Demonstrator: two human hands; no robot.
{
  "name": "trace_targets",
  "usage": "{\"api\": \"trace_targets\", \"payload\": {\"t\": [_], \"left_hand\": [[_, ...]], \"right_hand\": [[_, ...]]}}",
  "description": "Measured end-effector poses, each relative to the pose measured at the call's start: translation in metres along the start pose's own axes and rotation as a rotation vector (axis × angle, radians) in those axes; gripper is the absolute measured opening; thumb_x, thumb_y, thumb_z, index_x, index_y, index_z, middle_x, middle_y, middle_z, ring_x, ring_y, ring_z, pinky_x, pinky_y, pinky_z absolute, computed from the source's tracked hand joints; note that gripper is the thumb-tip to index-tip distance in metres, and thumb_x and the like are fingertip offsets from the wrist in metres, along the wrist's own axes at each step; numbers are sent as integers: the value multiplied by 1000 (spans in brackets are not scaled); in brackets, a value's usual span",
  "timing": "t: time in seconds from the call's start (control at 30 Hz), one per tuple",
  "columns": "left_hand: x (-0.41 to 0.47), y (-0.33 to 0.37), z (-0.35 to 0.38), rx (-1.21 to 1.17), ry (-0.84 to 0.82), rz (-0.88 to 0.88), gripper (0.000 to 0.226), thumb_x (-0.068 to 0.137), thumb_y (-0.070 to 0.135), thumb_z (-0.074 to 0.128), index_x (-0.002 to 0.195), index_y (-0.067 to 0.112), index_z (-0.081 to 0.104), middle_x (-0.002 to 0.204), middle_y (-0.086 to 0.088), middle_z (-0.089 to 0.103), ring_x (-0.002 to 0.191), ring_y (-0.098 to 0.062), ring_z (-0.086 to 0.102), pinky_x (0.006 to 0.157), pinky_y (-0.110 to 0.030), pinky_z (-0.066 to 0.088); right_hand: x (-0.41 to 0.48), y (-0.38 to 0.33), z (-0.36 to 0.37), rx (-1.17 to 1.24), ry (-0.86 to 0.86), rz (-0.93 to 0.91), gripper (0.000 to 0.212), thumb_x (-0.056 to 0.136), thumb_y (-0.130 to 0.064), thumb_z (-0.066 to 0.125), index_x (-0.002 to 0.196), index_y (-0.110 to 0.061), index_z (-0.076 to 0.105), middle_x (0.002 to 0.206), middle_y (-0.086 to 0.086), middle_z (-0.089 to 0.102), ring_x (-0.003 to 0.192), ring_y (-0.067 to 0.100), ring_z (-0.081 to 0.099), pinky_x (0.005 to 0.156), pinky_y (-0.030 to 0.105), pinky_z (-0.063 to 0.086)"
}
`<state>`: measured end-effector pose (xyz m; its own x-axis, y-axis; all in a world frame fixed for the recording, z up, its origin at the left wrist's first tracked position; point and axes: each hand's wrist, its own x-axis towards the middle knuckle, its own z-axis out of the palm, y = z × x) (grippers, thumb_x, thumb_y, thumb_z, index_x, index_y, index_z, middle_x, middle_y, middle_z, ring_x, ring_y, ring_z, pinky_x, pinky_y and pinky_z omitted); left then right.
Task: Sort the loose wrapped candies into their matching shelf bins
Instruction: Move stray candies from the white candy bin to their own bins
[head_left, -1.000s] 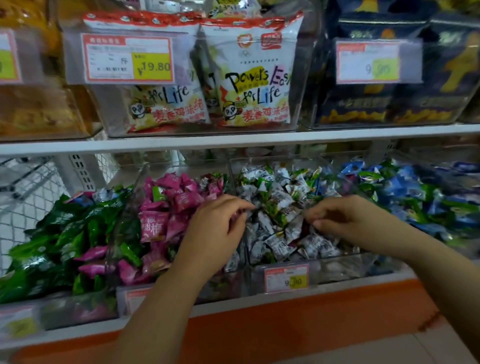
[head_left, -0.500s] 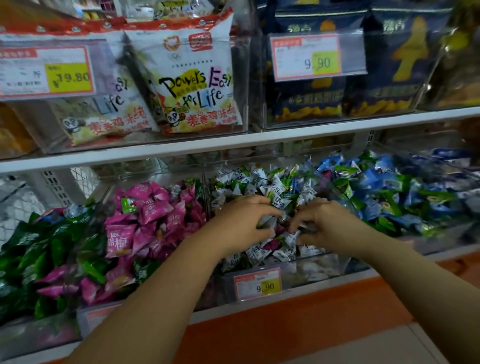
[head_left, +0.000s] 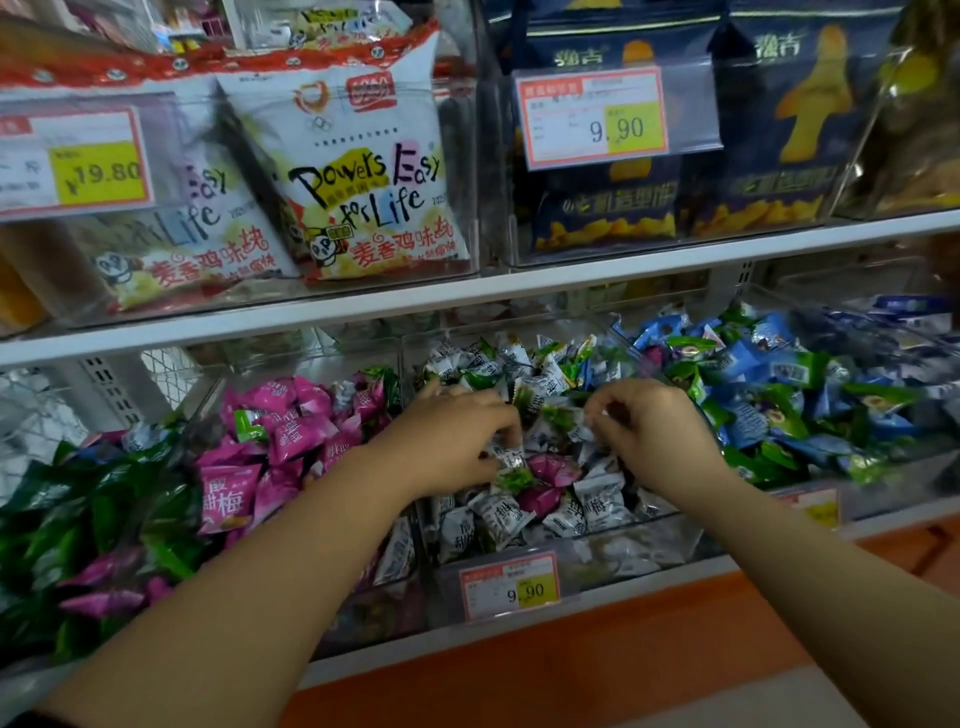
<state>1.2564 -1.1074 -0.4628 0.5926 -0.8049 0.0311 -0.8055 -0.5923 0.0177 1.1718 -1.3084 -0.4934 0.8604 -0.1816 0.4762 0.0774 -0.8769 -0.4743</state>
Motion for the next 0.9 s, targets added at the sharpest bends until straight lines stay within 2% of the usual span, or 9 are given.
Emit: {"api": "trace_targets", "payload": {"t": [0.17,0.37,0.47,0.5,0.57,0.63,0.7,0.77,0.9], "left_hand": [[-9,-10,-7,-8,8,-31,9,90,32,58,95,39,58,112,19,49,122,-11,40,117,-50,5],[-15,-10,-12,18,-74,-104,26,93,36,51,117,40,58,135,19,44,137,-14,25,114,-60,-3],[-20,1,-12,-1,4,-73,30,95,32,49,124,40,55,143,19,39,140,-11,18,113,-56,-8],[-20,7,-11,-33,68,-42,30,96,31,50,123,39,56,140,18,43,135,-9,27,116,-52,-3],[-18,22,-11,-187,121,14,30,96,24,53,124,32,58,128,13,54,114,-5,47,114,-38,25],[-12,36,-7,-352,37,33,33,94,16,56,126,24,59,122,6,61,104,-4,56,97,-25,45],[-5,42,0,-377,-51,38,36,91,13,60,127,20,58,121,1,63,104,-8,60,91,-25,49],[1,44,8,-306,-90,43,42,90,17,63,131,21,54,124,-1,59,107,-14,57,92,-32,49],[7,43,16,-167,-62,74,53,89,25,64,138,23,45,130,3,51,113,-15,49,86,-23,38]], "right_hand": [[16,-3,8,26,74,73,16,89,-6,60,78,-18,62,72,1,64,62,17,62,60,29,53],[22,-5,17,-71,57,45,13,87,-7,62,79,-12,71,78,8,68,64,24,62,62,39,56],[19,-6,8,9,28,8,9,85,-12,68,91,-11,75,91,6,70,76,17,62,75,30,53],[16,-7,2,16,28,-21,13,85,-13,69,96,-10,75,95,5,70,80,15,61,79,28,51],[8,-10,-12,4,14,-77,17,84,-13,69,100,-11,74,95,2,69,83,12,60,81,23,51],[-2,-14,-27,29,-83,-76,15,85,-13,68,98,-14,74,88,-7,67,76,1,59,74,8,47],[-11,-16,-34,53,-271,-70,17,85,-18,69,102,-18,73,90,-12,67,75,-10,58,70,3,46],[-20,-13,-35,1,-422,-114,29,83,-26,71,112,-22,69,108,-11,65,89,-5,59,82,12,48],[-25,-6,-36,-74,-477,-152,46,81,-30,73,124,-21,62,128,-10,56,114,5,50,98,16,38]]}}
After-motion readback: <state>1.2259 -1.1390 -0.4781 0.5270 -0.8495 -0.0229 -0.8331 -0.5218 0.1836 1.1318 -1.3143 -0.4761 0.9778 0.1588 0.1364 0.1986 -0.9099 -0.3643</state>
